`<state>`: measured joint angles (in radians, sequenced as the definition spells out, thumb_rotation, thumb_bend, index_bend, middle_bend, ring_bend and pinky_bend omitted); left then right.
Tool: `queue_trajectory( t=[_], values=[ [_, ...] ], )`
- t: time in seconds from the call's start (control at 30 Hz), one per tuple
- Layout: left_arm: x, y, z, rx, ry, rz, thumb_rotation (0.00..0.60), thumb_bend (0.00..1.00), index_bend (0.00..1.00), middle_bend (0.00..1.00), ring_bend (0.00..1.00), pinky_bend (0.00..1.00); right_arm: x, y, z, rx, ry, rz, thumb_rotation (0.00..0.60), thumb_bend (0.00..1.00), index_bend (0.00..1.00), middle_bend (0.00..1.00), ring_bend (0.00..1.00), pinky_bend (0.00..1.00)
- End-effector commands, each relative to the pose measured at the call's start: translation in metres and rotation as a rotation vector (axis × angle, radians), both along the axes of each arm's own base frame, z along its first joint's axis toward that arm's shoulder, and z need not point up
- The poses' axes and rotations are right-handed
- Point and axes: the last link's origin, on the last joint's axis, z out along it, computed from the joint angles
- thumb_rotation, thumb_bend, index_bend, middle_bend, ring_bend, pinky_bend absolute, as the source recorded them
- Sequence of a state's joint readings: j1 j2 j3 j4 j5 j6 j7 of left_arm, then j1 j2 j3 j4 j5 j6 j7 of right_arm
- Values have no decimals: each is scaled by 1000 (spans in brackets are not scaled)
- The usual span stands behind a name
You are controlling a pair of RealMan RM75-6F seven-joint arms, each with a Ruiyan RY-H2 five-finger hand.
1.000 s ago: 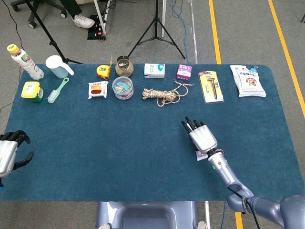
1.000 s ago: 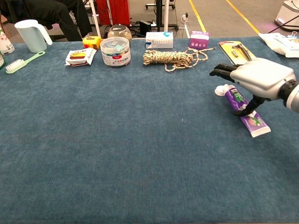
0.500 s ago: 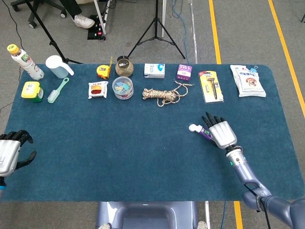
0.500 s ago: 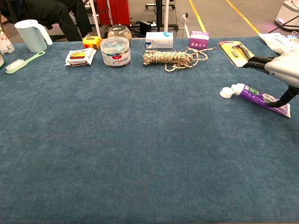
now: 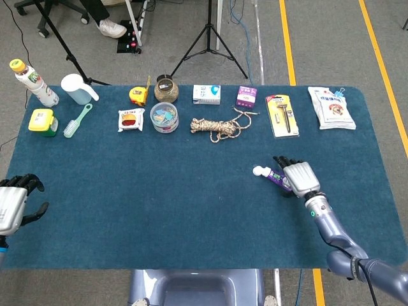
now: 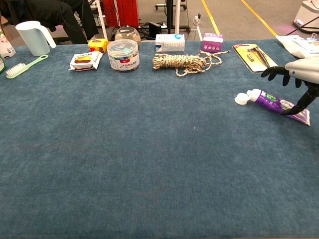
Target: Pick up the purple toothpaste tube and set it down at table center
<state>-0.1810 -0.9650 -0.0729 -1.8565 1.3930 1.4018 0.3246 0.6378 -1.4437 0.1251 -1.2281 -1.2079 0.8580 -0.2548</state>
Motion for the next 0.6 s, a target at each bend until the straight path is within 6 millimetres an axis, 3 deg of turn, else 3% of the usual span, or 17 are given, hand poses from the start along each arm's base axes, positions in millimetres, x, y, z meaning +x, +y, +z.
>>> queue_trajectory(
  t=[0.03,0.37,0.6],
  values=[
    [-1,-1,1,1,0,2,540,268,455,350,327,395,4,-3,0,0,-12,-11,498,257,196,246,353,386],
    [-3,-2,2,4,-2,7,537,268,455,350,327,395,4,-7,-3,-10,-22,-45,502,256,349,364,447,441],
    [-4,-2,2,1,-4,4,539,268,455,350,327,395,0,-8,-6,-24,-33,-69,508,256,394,394,474,464]
  ],
)
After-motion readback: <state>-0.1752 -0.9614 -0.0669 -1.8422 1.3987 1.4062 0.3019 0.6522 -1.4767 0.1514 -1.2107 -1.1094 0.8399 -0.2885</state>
